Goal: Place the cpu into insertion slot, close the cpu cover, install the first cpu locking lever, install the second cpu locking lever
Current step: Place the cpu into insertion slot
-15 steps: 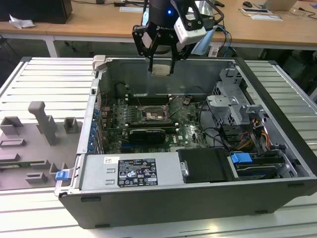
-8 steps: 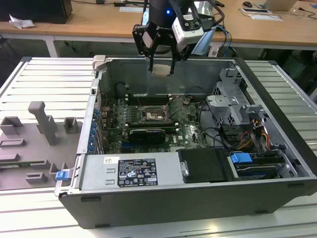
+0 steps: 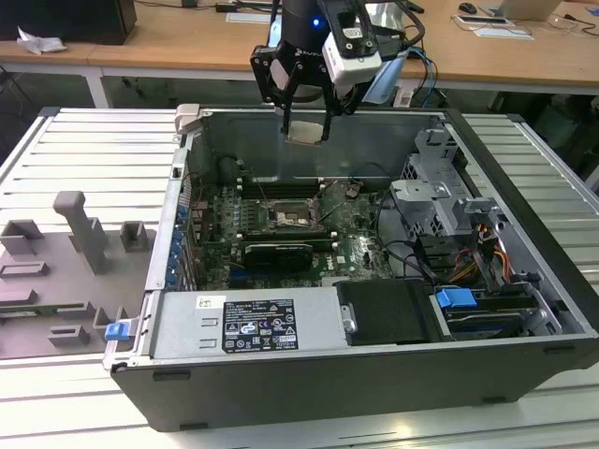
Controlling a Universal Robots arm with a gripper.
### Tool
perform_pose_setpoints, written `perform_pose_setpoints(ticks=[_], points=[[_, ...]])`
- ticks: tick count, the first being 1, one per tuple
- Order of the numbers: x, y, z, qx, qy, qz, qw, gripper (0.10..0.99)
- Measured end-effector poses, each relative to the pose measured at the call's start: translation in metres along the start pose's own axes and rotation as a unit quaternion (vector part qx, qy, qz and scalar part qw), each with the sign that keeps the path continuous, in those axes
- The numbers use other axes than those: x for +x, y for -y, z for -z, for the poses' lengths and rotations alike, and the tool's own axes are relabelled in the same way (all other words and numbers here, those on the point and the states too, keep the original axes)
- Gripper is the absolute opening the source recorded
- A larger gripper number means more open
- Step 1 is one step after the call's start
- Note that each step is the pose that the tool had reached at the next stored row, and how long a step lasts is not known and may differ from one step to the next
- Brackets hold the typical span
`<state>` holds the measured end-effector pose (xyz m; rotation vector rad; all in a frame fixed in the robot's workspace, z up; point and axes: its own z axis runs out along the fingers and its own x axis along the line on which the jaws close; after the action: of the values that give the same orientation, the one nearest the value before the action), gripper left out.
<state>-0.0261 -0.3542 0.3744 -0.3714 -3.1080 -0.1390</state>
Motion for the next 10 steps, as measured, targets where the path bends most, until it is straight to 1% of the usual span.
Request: perform_pose_setpoints(ticks=[6, 10], points=[[0.0, 0.0, -0.0001, -0.0002, 0.0016, -0.018, 0.9998, 0.537], [0.0, 0.0, -0.0001, -0.0006, 0.0033, -0.037, 0.9993, 0.537]])
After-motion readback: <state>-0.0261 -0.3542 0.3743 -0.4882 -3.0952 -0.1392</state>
